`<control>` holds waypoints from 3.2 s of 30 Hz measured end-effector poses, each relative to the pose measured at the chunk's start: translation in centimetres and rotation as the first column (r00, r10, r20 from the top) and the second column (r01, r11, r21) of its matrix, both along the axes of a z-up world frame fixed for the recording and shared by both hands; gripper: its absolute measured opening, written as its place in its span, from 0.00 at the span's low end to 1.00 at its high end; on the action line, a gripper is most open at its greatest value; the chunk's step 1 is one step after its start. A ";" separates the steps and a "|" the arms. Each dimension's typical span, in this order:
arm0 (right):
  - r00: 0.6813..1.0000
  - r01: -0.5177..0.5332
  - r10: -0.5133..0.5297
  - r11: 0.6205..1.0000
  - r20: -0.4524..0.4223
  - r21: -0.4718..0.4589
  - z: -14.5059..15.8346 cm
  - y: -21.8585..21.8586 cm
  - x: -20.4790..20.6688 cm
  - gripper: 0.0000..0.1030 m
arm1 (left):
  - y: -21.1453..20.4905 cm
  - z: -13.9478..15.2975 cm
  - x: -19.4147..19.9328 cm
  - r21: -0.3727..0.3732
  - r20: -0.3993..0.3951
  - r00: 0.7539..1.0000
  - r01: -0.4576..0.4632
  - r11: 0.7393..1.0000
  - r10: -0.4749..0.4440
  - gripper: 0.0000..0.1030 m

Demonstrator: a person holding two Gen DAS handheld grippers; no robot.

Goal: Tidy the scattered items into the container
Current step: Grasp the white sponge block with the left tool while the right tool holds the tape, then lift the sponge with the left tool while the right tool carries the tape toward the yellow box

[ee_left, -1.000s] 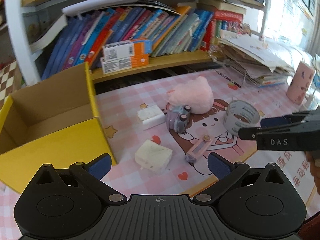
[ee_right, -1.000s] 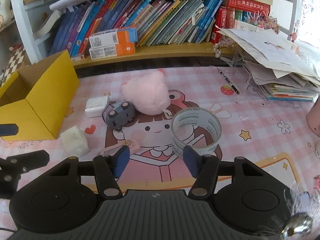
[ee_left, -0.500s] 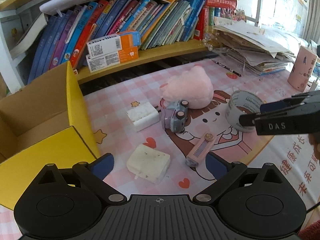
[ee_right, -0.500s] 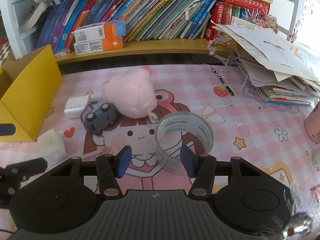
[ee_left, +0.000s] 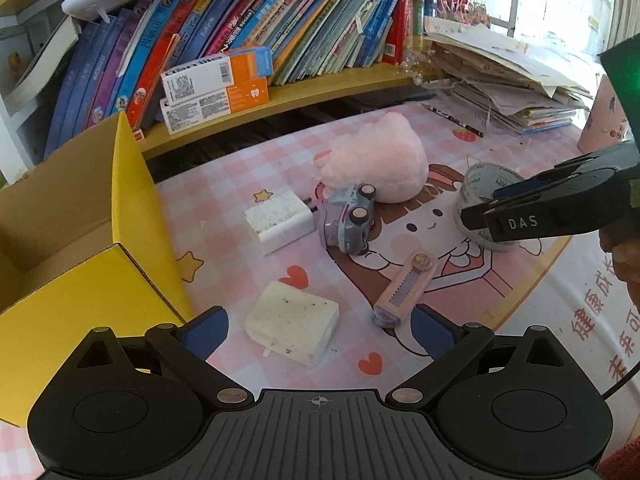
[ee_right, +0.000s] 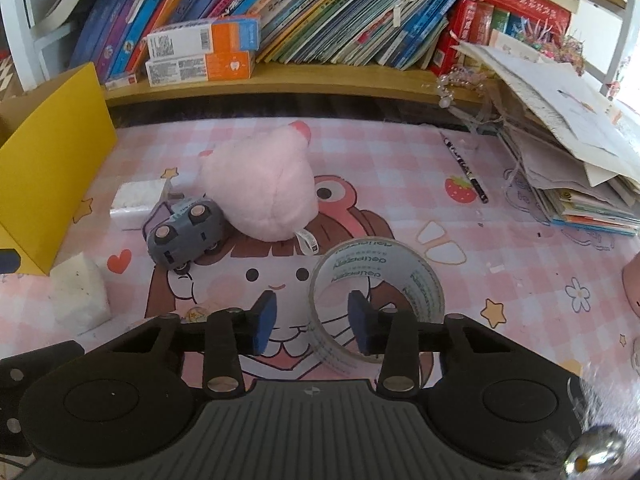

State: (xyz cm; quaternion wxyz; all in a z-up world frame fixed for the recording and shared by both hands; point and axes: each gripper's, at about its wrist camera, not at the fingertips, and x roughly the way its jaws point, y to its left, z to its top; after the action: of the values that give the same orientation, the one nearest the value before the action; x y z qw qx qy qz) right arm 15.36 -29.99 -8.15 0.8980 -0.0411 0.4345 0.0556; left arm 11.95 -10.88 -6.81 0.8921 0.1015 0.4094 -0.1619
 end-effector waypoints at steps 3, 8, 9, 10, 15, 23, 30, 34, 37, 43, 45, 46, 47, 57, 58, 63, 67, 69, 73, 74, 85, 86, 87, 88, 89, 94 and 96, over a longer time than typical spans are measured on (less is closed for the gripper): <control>1.000 -0.007 0.007 1.000 -0.021 0.005 -0.5 0.0 0.3 0.27 | 0.0 -0.2 0.1 0.002 -0.004 1.000 0.001 1.000 -0.001 0.95; 1.000 -0.001 0.000 1.000 -0.028 -0.001 -0.9 -0.1 0.4 0.16 | 0.0 -0.7 0.5 0.007 -0.014 1.000 0.005 1.000 -0.005 0.92; 1.000 0.003 -0.003 1.000 -0.028 -0.001 -0.9 -0.2 0.4 0.13 | 0.0 -0.7 0.6 0.007 -0.013 1.000 0.005 1.000 -0.005 0.92; 1.000 0.006 -0.006 1.000 -0.030 0.002 -0.8 -0.3 0.4 0.11 | 0.0 -0.7 0.6 0.007 -0.013 1.000 0.006 1.000 -0.005 0.92; 0.999 0.028 -0.028 1.000 -0.030 0.007 -0.6 -0.8 -0.1 0.07 | 0.0 -0.9 0.9 0.010 -0.007 1.000 0.008 1.000 -0.008 0.91; 0.999 0.021 -0.020 1.000 -0.027 0.010 -0.5 -0.7 -0.6 0.07 | 0.0 -1.6 1.6 0.021 -0.008 1.000 0.005 1.000 -0.005 0.84; 0.999 0.026 -0.025 1.000 -0.041 0.008 -0.7 -0.6 -0.3 0.08 | -0.1 -2.3 2.3 0.048 -0.009 1.000 -0.006 0.999 0.006 0.81; 0.998 0.033 -0.033 0.999 -0.049 -0.004 -1.0 -0.4 -0.1 0.08 | -0.1 -2.8 2.5 0.079 -0.008 1.000 -0.018 0.997 0.019 0.77; 0.998 0.033 -0.034 0.999 -0.051 -0.006 -1.0 -0.4 -0.1 0.08 | -0.1 -3.1 2.6 0.095 -0.015 1.000 -0.022 0.995 0.023 0.72; 0.998 0.039 -0.039 0.999 -0.056 -0.006 -1.3 -0.4 0.1 0.08 | 0.1 -3.7 2.7 0.093 -0.038 0.999 -0.023 0.995 0.027 0.67; 0.998 0.040 -0.040 0.999 -0.057 -0.007 -1.3 -0.4 0.2 0.08 | 0.1 -3.7 2.7 0.084 -0.041 0.999 -0.022 0.996 0.025 0.63; 0.998 0.039 -0.039 0.999 -0.056 -0.009 -1.3 -0.4 0.1 0.08 | 0.1 -3.7 2.7 0.079 -0.042 0.999 -0.021 0.997 0.024 0.61; 0.998 0.038 -0.039 0.999 -0.056 -0.010 -1.3 -0.4 0.1 0.08 | 0.1 -3.6 2.6 0.081 -0.040 0.999 -0.020 0.996 0.024 0.60; 0.998 0.031 -0.032 0.999 -0.057 -0.009 -1.1 -0.3 -0.4 0.07 | 0.9 -2.8 2.0 0.031 -0.042 0.999 -0.033 0.999 0.034 0.47; 0.998 0.031 -0.031 0.999 -0.057 -0.008 -1.0 -0.2 -0.4 0.07 | 0.9 -2.7 1.9 0.029 -0.041 0.999 -0.032 0.999 0.033 0.47; 0.999 0.024 -0.025 1.000 -0.030 -0.006 -0.1 0.0 -1.2 0.07 | 1.0 -1.9 1.3 0.016 -0.023 0.999 -0.026 1.000 0.026 0.46; 1.000 0.014 -0.014 1.000 -0.013 0.000 0.6 0.2 -1.9 0.07 | 1.1 -1.1 0.5 0.004 -0.007 1.000 -0.018 1.000 0.018 0.46; 1.000 0.010 -0.010 1.000 -0.006 0.004 1.0 0.3 -2.3 0.07 | 1.1 -0.7 0.1 -0.001 0.000 1.000 -0.014 1.000 0.014 0.45; 1.000 0.003 -0.003 1.000 0.008 0.008 1.8 0.6 -3.3 0.07 | 1.3 0.3 -1.0 -0.010 0.018 1.000 -0.009 1.000 0.009 0.45; 1.000 0.002 -0.002 1.000 0.010 0.009 1.9 0.7 -3.6 0.07 | 1.4 0.5 -1.3 -0.013 0.023 1.000 -0.008 1.000 0.008 0.45; 0.999 -0.041 0.040 0.999 0.024 0.015 3.3 2.4 -6.8 0.07 | 2.2 2.8 -4.5 -0.030 0.076 0.997 0.009 1.000 -0.007 0.45; 0.999 -0.046 0.045 0.999 0.029 0.016 3.5 2.5 -7.2 0.07 | 2.3 2.9 -4.8 -0.030 0.080 0.997 0.011 0.999 -0.008 0.45; 0.998 -0.050 0.050 0.999 0.034 0.016 3.7 2.7 -7.5 0.07 | 2.4 3.1 -5.1 -0.031 0.083 0.996 0.013 0.999 -0.011 0.45; 0.998 -0.053 0.053 0.998 0.038 0.018 3.9 2.8 -7.8 0.07 | 2.5 3.2 -5.4 -0.031 0.087 0.996 0.016 0.999 -0.013 0.45; 0.998 -0.056 0.055 0.998 0.042 0.020 4.1 2.9 -8.2 0.07 | 2.6 3.3 -5.6 -0.032 0.090 0.996 0.017 0.999 -0.014 0.45; 0.996 -0.070 0.068 0.997 0.063 0.035 4.9 3.5 -9.8 0.07 | 3.1 3.8 -7.0 -0.039 0.098 0.995 0.023 0.999 -0.019 0.45; 0.995 -0.075 0.072 0.996 0.073 0.041 5.3 3.7 -10.5 0.07 | 3.4 4.0 -7.5 -0.042 0.101 0.995 0.025 0.999 -0.020 0.45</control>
State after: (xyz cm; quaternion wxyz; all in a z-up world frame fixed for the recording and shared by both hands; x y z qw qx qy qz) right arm 4.83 -26.26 -2.82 0.9109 -0.0394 0.3991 0.0967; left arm 4.50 -7.48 -2.85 0.9117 0.0949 0.3593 -0.1754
